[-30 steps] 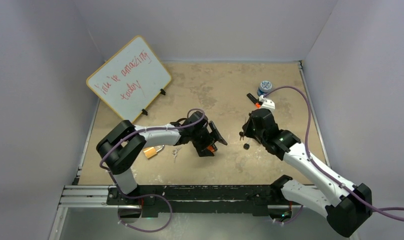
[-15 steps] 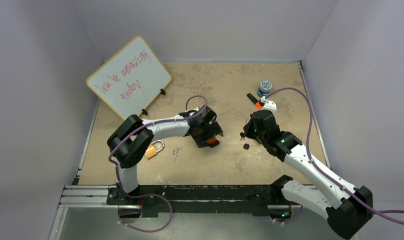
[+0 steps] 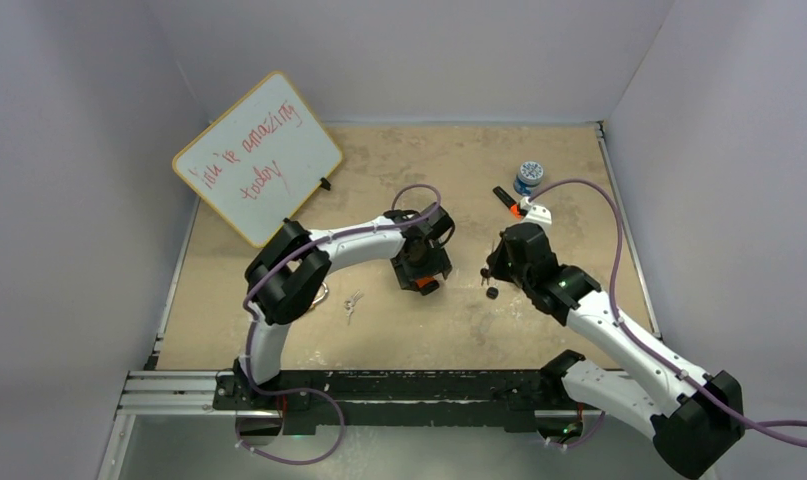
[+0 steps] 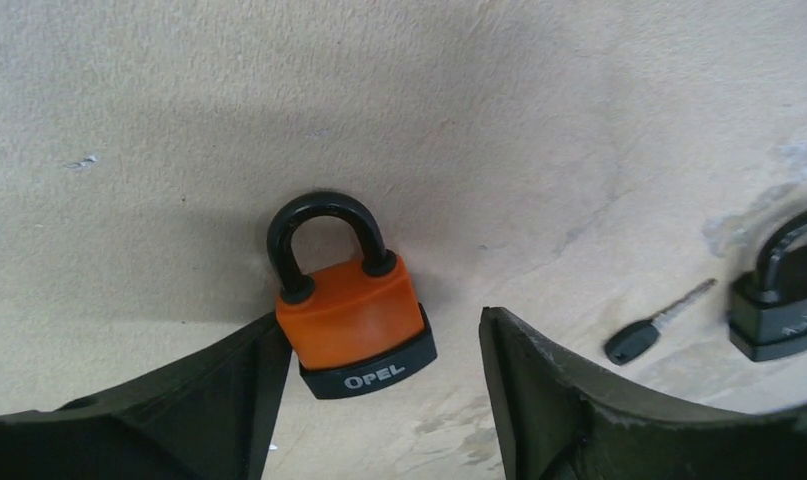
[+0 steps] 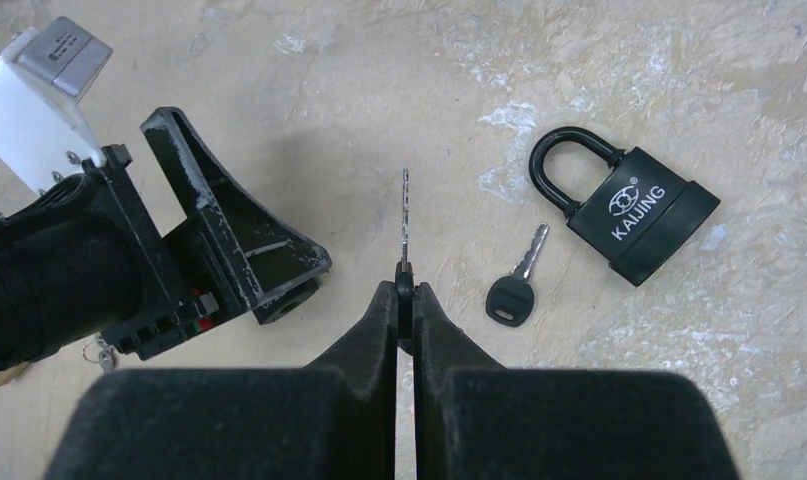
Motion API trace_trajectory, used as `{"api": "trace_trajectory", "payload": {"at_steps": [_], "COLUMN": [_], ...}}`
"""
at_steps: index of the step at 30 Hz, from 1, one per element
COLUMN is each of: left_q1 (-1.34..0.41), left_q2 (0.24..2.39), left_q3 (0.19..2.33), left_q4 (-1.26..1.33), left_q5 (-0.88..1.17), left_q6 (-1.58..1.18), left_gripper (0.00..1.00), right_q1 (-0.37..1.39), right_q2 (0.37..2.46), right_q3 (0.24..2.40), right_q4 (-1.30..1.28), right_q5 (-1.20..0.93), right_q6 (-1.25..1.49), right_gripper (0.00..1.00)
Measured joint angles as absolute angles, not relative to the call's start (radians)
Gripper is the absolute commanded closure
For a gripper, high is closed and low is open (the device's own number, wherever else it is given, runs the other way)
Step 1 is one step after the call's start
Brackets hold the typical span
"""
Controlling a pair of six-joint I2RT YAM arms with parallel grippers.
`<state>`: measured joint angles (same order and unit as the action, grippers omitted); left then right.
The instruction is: Unlock with the key
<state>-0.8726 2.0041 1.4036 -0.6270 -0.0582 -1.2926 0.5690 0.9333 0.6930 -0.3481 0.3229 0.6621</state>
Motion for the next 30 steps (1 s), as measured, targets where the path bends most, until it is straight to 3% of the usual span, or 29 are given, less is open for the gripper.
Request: {"api": "trace_trajectory", "payload": {"at_steps": [6,13,22,30], "left_q1": [-0.884,-0.885,-0.83,-0.702], "left_q2": [2.08,2.116,2.128,1.986], "left_q3": [1.521,1.585,1.61,1.504], "left_q4": [-0.775,-0.847,-0.921,-0.983], "left_q5": [-0.078,-0.08,0.073,0.287], "left_q6": [-1.252,-1.221,-1.094,-1.061], "left_gripper": [0.44,0.81,0.93,0.94], "right_q1": [0.568,0.566,0.562,0.562], "right_q2": [0.92,0.896,0.801,0.791], "right_q3": [0.665,0.661,0.588,0.551], "right_q4": [-0.332,-0.321,-0.163,-0.081], "right_q5": [0.319,0.307,-0.036,-0.426], "right_q6": [0.658,0.638,0.54,0.45], "right_gripper": [1.0,1.0,1.0,1.0]}}
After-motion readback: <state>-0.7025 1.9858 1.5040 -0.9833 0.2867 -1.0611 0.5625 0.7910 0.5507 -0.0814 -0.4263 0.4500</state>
